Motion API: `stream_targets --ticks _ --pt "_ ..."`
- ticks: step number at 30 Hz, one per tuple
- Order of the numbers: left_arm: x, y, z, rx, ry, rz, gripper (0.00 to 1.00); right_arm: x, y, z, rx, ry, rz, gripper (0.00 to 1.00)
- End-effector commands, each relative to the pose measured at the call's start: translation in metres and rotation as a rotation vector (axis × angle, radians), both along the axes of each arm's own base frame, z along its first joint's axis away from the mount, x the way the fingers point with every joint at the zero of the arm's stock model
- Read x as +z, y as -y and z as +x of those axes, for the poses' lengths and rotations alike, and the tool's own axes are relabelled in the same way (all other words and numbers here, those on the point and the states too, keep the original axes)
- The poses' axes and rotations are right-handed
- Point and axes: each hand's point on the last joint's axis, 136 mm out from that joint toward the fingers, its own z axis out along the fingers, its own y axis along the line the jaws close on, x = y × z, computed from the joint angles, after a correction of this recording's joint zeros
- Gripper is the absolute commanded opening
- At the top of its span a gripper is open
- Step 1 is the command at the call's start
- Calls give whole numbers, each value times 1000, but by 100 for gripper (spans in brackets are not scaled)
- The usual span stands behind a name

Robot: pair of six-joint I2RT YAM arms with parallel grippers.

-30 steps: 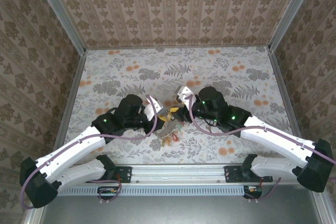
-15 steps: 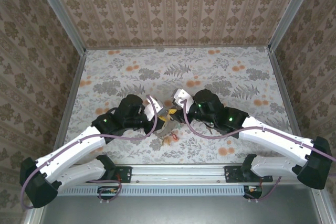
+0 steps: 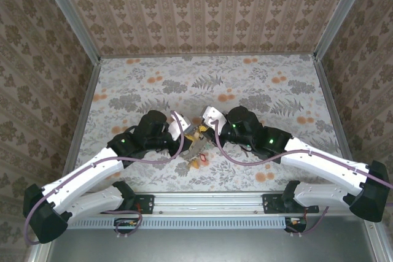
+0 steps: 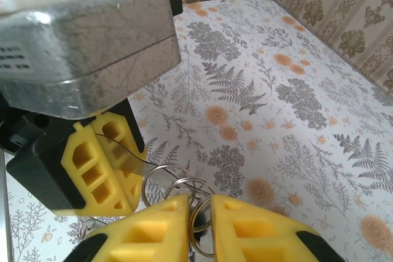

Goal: Put the keys on the keyring

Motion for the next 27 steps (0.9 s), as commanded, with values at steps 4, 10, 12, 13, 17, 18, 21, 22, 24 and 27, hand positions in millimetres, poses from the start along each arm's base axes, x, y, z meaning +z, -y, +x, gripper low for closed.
stream_targets --ticks 4,10,12,13,17,18,21,22,24,27 --pt "25 7 -6 -50 48 -77 0 -11 19 10 -76 20 -76 7" --pt "25 6 -6 -48 51 -76 0 -9 20 11 -81 28 -77 2" --pt "25 6 -5 -46 52 -77 0 -9 20 10 -75 25 -73 0" --pt "25 6 -5 -46 51 -76 0 -8 20 10 -76 26 -69 0" --pt "26 6 -6 -49 52 -80 0 -9 19 4 -44 17 -57 0" --pt "27 6 -5 -48 53 -80 0 -10 18 2 -32 12 -56 0" --pt "27 6 -6 -47 54 -81 0 -11 18 -2 -7 9 -57 0" --pt "27 6 -5 -48 54 -80 0 -12 18 -3 -2 6 -60 0" --pt "26 6 -5 -45 52 -80 0 -10 20 -4 6 11 -55 0" --pt "26 5 -4 -36 55 -78 0 2 24 -3 21 -4 13 0"
